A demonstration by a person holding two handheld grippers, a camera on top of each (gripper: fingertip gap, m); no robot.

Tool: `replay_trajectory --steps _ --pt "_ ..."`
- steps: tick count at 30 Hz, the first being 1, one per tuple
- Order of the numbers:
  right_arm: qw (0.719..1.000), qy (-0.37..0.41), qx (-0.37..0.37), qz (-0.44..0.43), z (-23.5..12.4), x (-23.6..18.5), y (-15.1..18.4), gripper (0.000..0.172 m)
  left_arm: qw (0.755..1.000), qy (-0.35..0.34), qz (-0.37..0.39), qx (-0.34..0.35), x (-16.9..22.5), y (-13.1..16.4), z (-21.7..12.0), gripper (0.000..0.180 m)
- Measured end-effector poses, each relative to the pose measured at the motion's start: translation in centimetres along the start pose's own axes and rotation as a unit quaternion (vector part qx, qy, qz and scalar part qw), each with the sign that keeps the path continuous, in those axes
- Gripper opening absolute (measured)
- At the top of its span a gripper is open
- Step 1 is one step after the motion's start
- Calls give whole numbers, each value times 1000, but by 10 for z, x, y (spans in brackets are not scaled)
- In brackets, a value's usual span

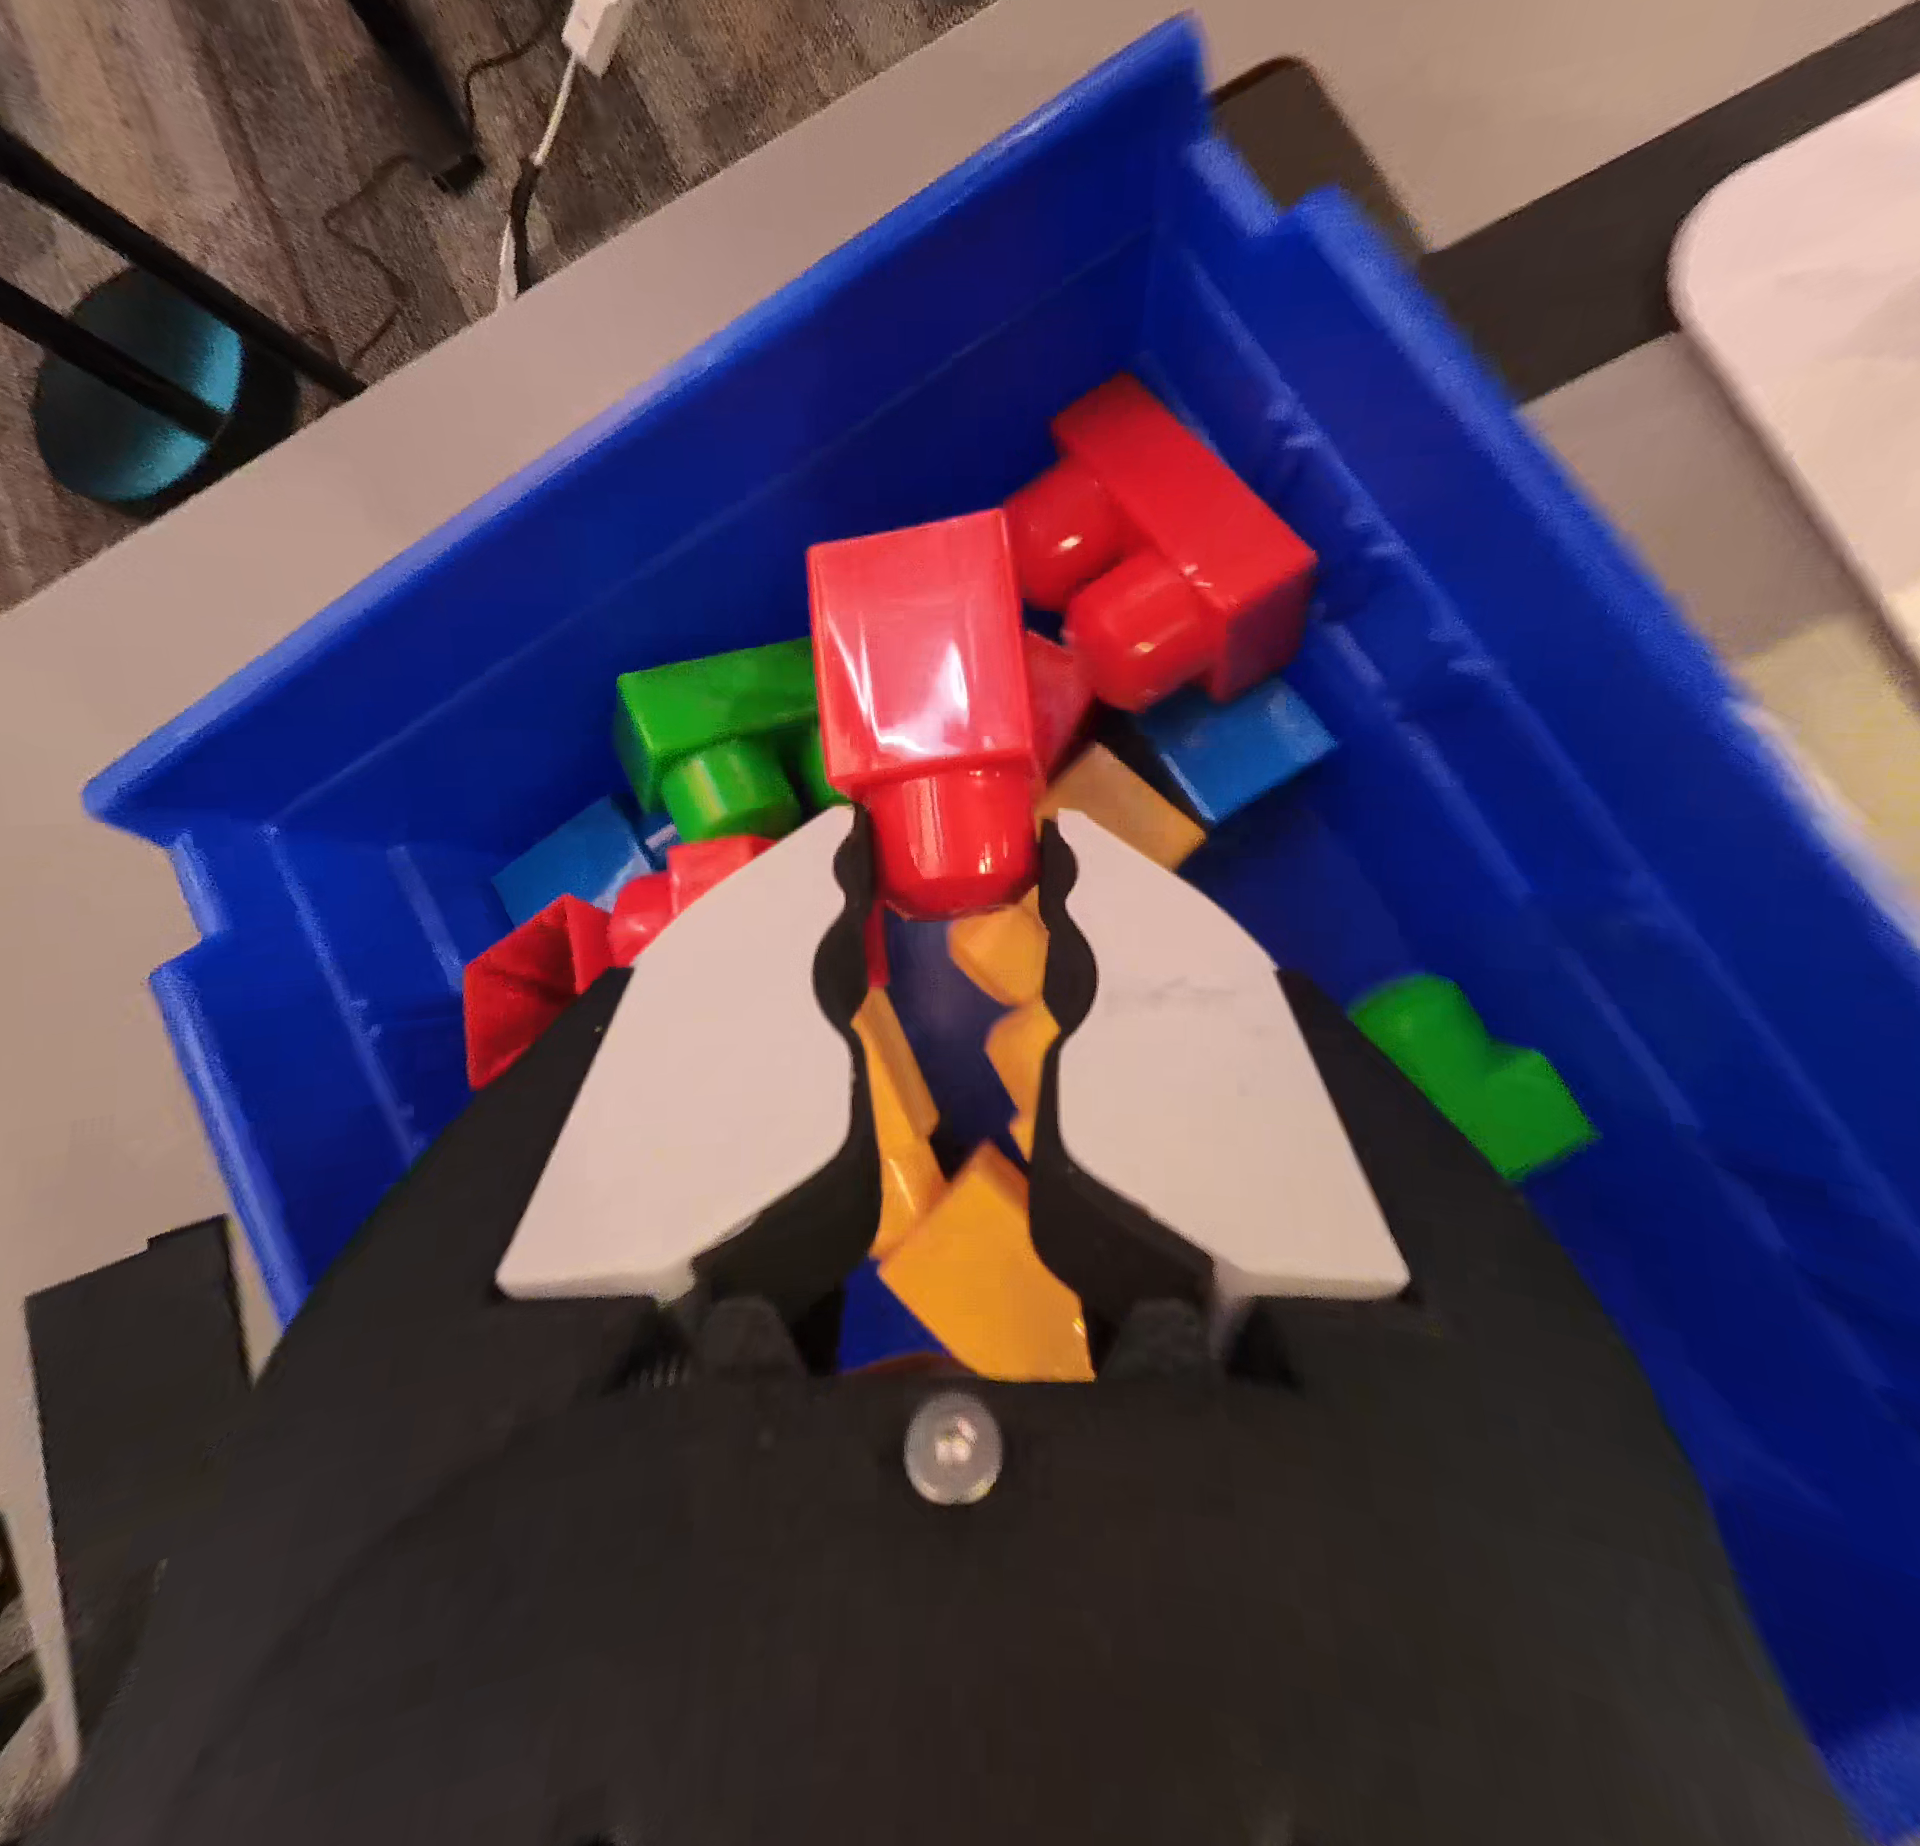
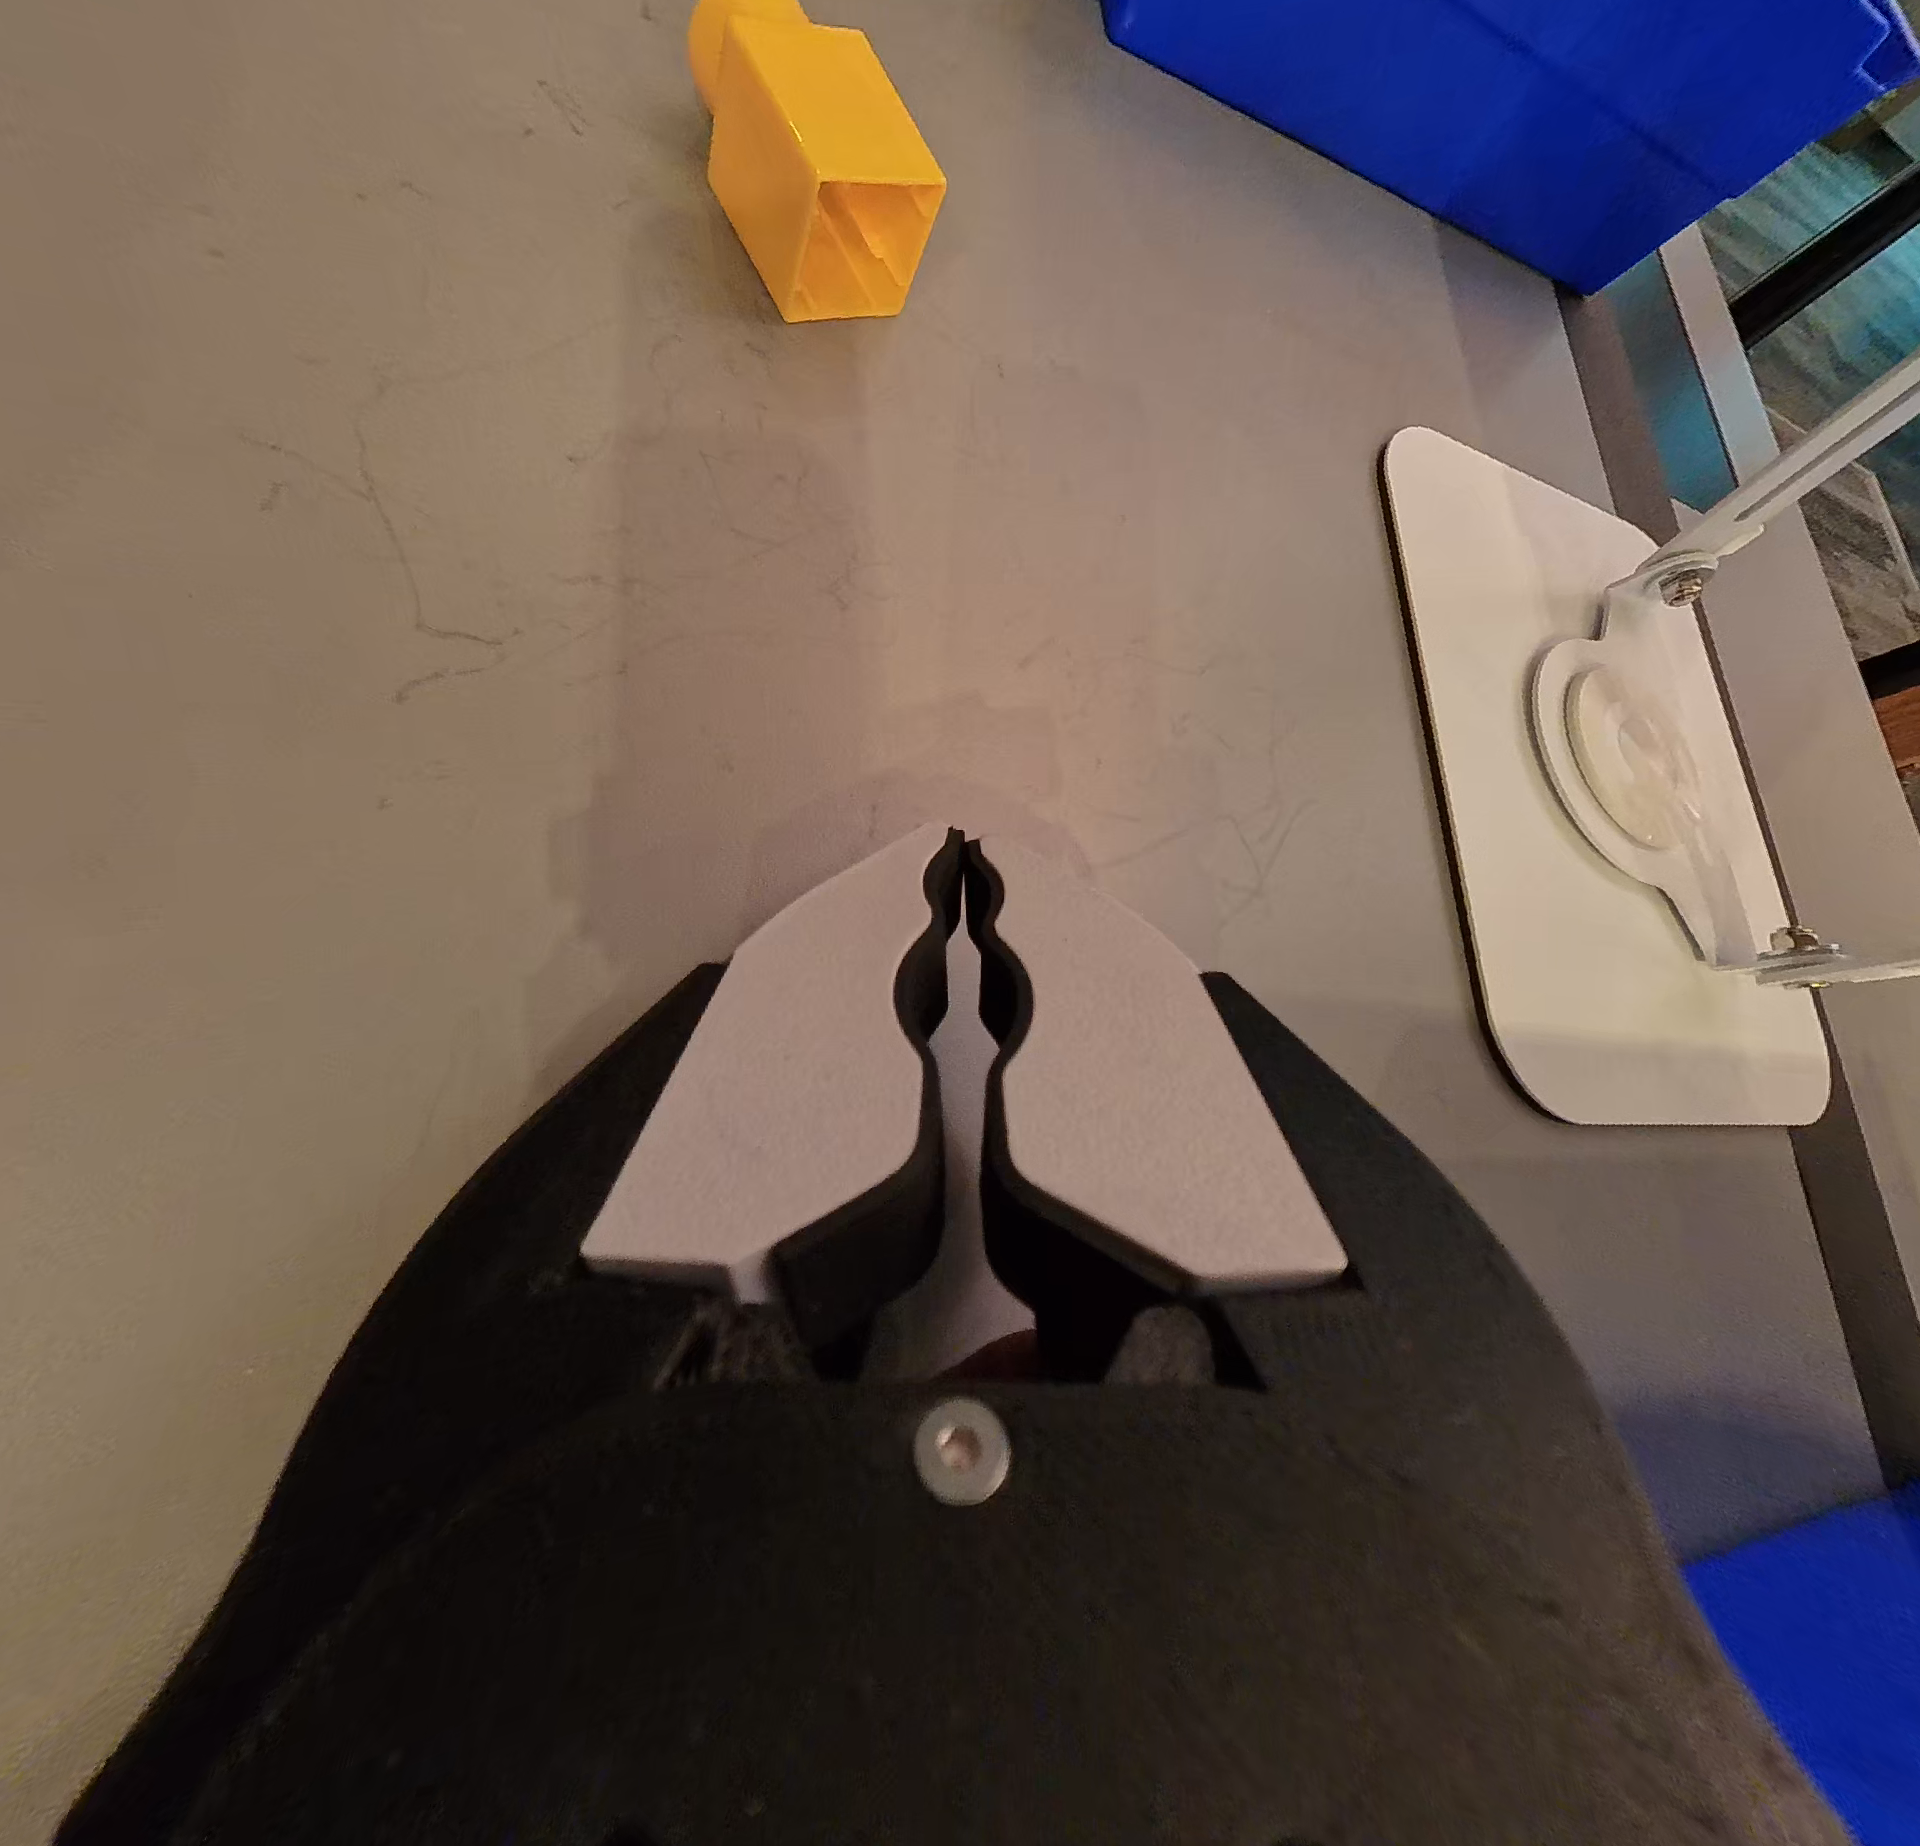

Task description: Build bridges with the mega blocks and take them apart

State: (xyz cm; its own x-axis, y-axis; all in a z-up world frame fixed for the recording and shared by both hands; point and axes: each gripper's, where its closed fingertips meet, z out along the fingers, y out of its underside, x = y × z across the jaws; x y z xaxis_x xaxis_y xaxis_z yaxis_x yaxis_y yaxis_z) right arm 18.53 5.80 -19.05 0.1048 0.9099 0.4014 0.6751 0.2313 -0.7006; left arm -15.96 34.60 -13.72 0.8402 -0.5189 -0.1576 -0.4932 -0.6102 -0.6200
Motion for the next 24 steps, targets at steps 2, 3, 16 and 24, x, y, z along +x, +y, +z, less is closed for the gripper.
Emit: replay_trajectory --steps 2,3,16,24 --pt "1000 0 0 0 0 0 0 0 999 24 6 25 19 -3 -26 30" --pt "1000 1 0 0 0 0 0 0 999 31 15 35 30 -3 -40 30" --pt "1000 2 0 -1 0 0 0 0 961 203 177 57 267 67 -140 30" --pt "1000 2 0 -2 0 0 0 0 952 220 214 -13 287 109 -88 30"
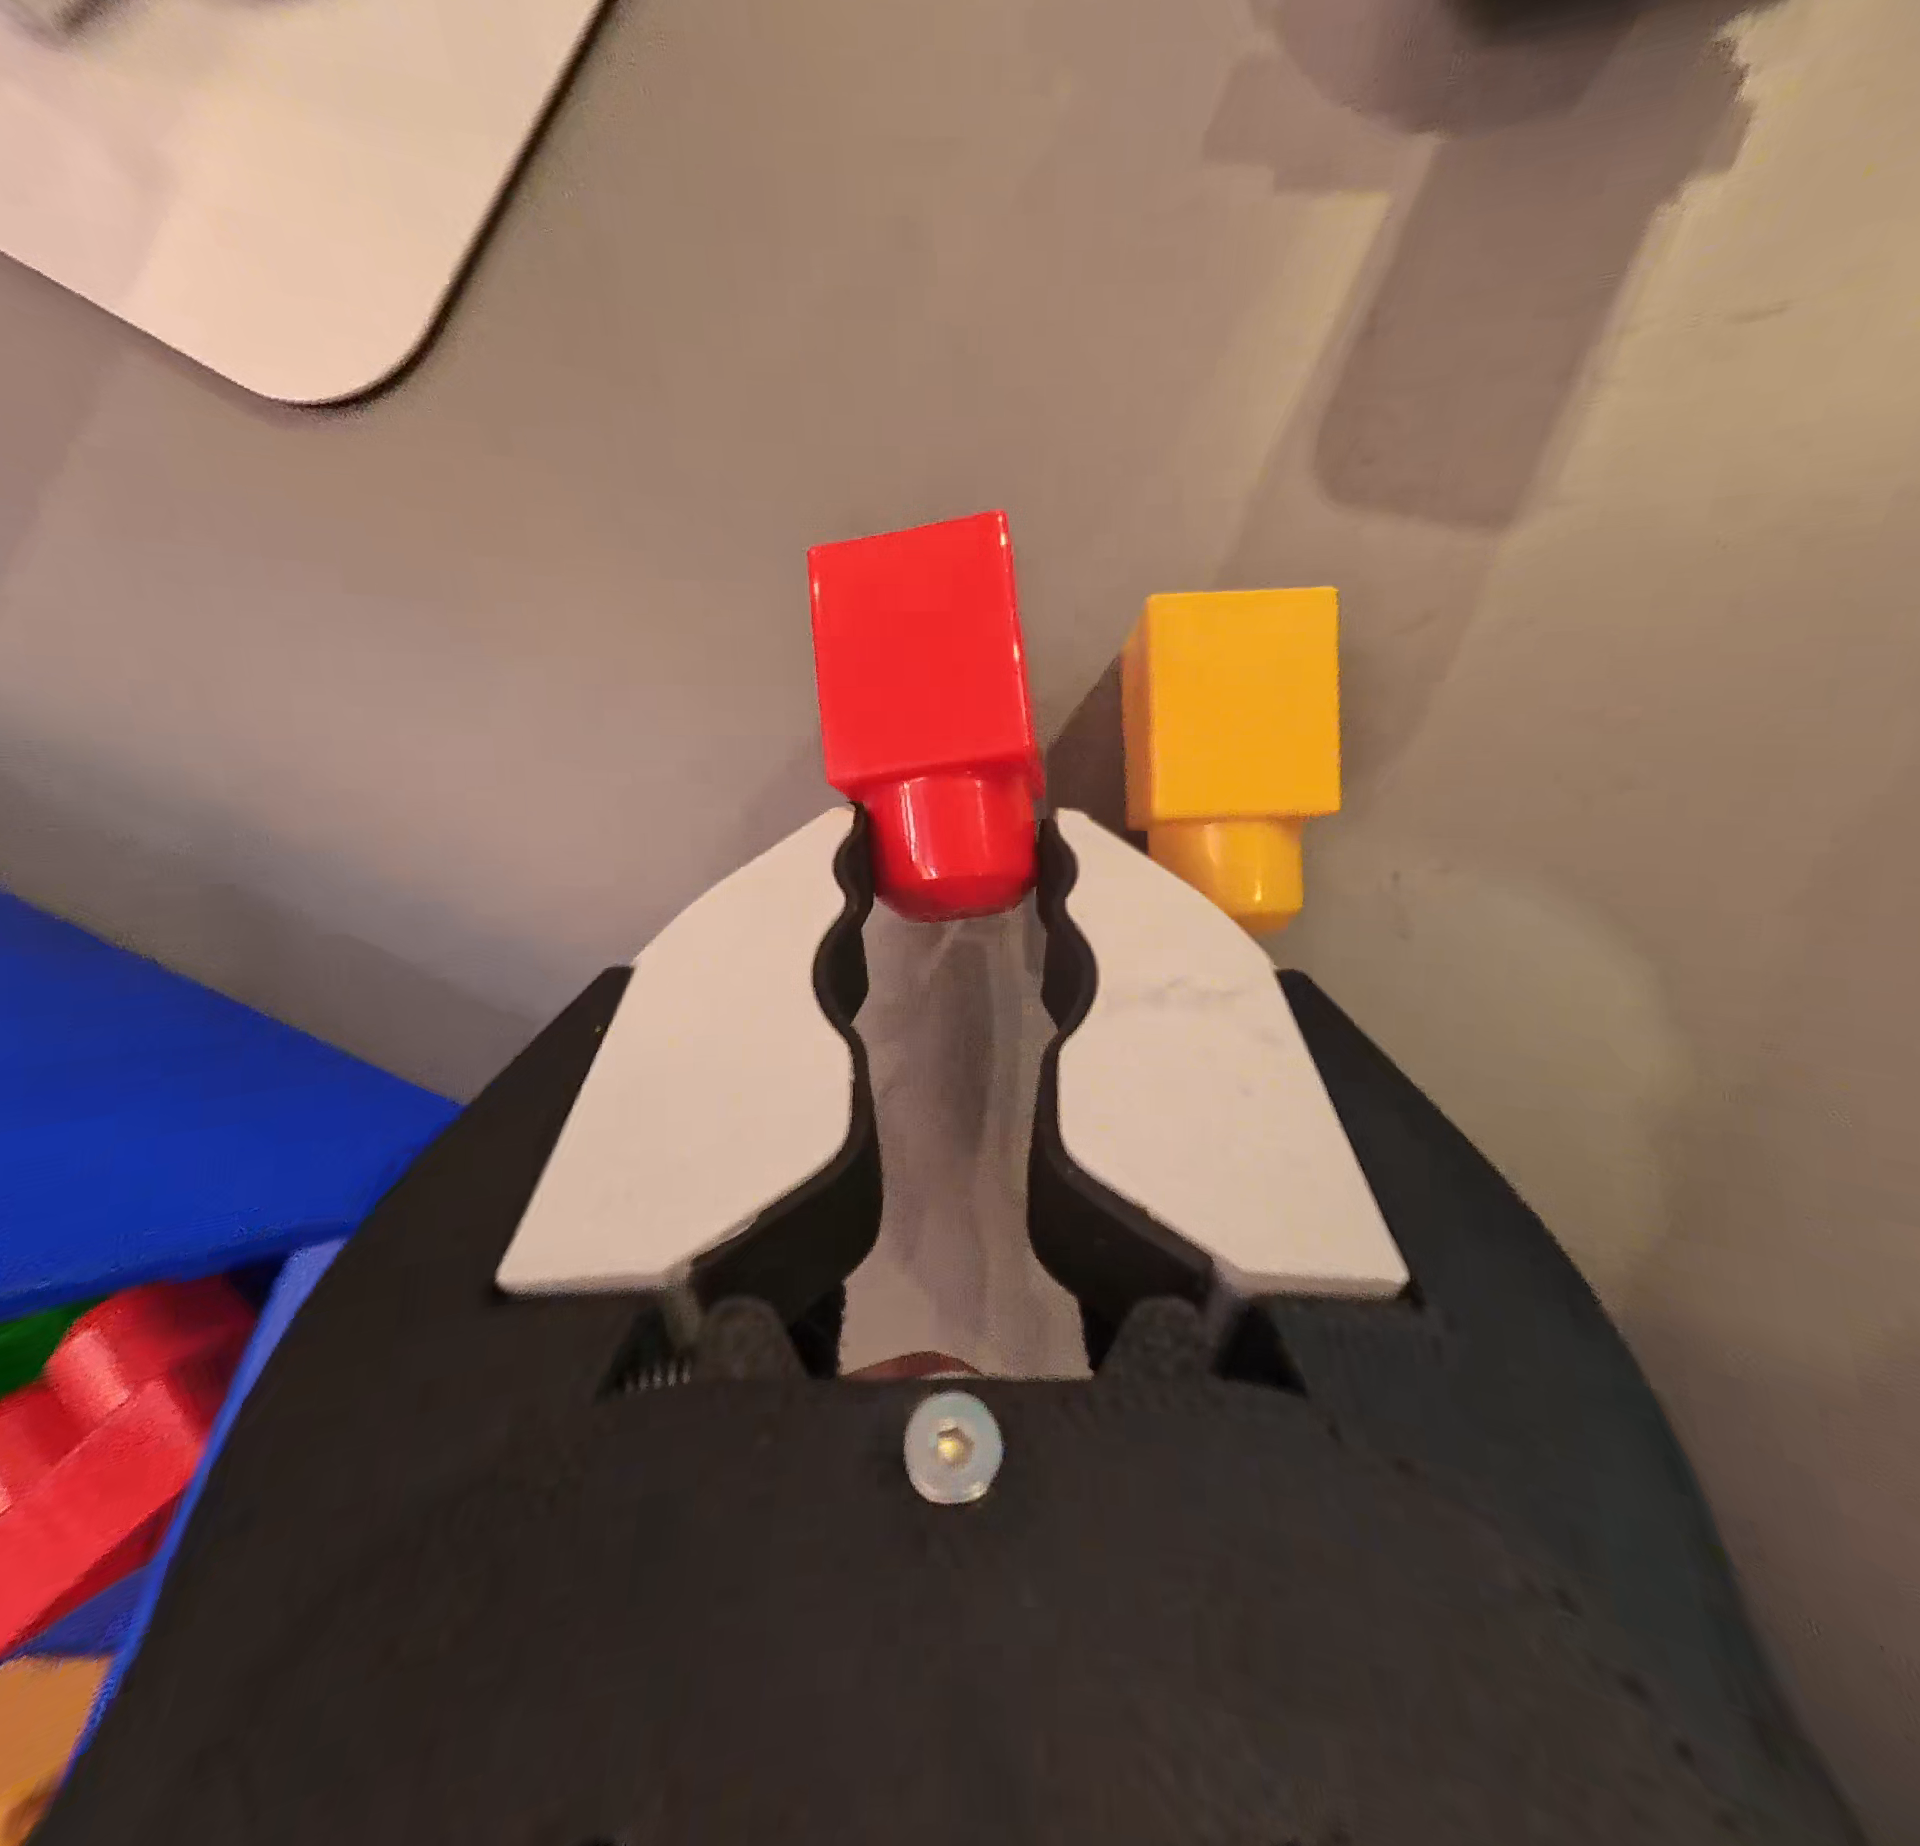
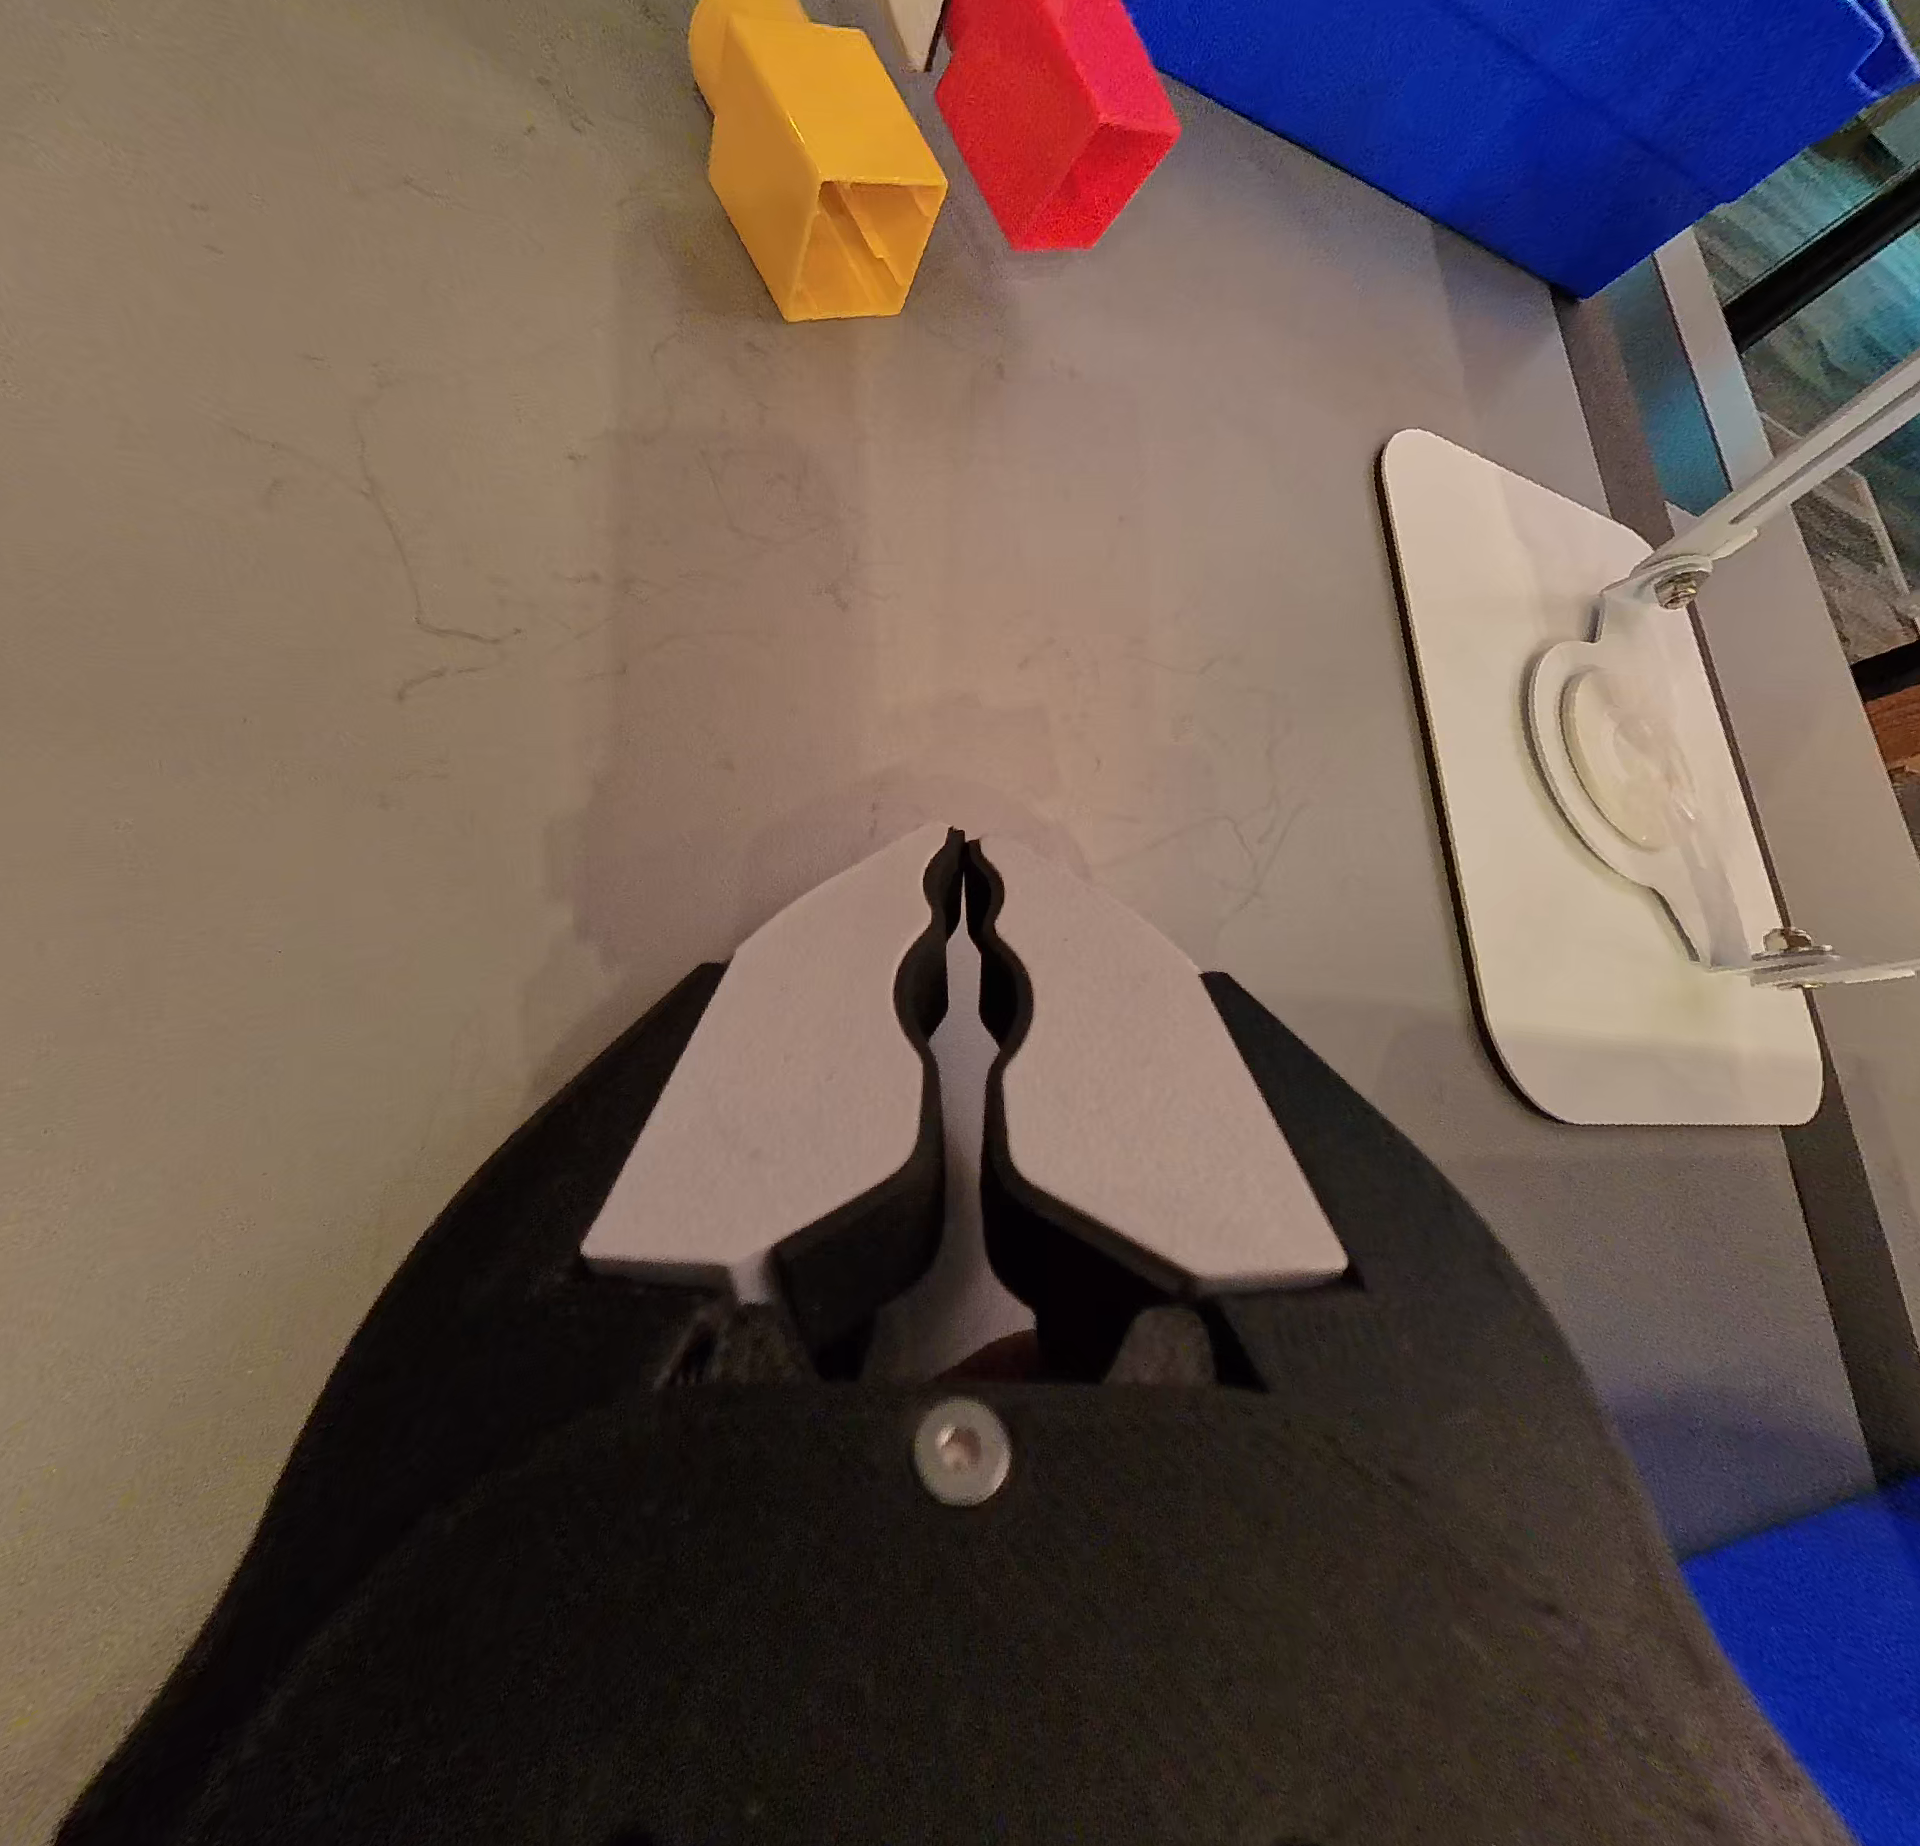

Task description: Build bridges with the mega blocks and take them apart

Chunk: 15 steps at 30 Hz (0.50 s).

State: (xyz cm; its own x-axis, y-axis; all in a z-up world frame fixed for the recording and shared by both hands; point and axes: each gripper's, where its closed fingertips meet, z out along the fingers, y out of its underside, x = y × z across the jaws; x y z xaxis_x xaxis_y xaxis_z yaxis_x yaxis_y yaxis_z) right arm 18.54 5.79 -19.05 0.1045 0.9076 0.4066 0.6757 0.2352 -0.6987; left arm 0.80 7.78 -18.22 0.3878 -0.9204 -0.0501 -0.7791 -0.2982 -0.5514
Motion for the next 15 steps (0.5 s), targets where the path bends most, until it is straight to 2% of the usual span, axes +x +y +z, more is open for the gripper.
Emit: replay_trajectory --steps 6,9,12,15 --pt "1000 -2 0 1 0 0 0 0 999 36 -5 -18 14 9 15 30" --pt "1000 -1 0 1 0 0 0 0 998 50 -23 -14 13 13 9 45" --pt "1000 -1 0 1 0 0 0 0 999 40 -26 8 3 8 -21 47" --pt "1000 -2 0 2 0 0 0 0 997 -60 -27 26 -52 2 -65 43"
